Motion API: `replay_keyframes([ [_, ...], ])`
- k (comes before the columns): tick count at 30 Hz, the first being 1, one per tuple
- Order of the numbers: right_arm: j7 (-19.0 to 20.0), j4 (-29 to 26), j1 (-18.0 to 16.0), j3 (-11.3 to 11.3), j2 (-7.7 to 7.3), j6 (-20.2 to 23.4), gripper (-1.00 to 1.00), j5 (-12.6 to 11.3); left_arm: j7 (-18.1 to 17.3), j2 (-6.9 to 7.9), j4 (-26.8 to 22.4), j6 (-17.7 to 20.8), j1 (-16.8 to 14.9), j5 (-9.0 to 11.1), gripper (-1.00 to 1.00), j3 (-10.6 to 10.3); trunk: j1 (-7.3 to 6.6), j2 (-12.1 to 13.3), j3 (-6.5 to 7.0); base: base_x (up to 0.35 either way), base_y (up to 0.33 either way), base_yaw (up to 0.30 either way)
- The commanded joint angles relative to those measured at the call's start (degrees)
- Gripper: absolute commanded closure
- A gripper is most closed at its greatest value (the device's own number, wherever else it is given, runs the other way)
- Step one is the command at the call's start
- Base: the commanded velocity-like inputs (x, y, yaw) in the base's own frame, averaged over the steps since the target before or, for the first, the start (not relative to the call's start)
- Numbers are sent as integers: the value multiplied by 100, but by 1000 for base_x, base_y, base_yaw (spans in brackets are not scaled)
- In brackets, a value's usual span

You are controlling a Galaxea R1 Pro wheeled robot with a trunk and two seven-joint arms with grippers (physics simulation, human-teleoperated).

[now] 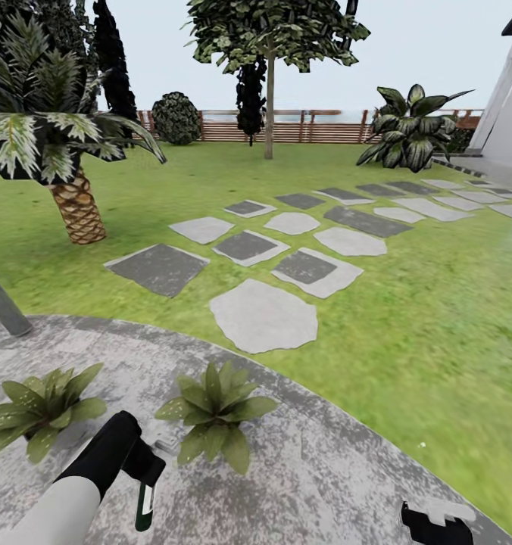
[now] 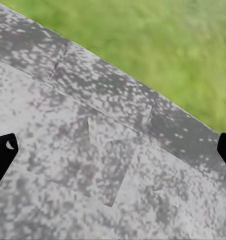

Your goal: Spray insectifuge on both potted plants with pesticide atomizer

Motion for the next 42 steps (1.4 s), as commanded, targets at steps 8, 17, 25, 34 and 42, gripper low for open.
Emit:
replay_keyframes([
  [8,-16,13,-7,-43,6,-31,-100,59,235,-13,14,18,58,-53,100,27,1,-2,-21,181,-168,35],
  [17,-16,18,-9,-37,6,-31,-100,59,225,-1,-34,14,102,-53,100,27,1,-2,-83,-41,-3,142],
  [25,-3,19,-8,-40,-16,-31,-100,84,234,-10,-35,25,102,-53,100,22,1,-2,-107,-259,0,63],
  [34,1,23,-5,-44,-39,-31,-100,94,171,-524,-65,155,-9,-80,100,-39,1,-2,-107,-10,0,0],
  [42,-9,28,-7,-35,-9,-21,-100,80,-615,-304,-65,950,-594,-127,100,-431,1,-2,-109,0,0,31],
])
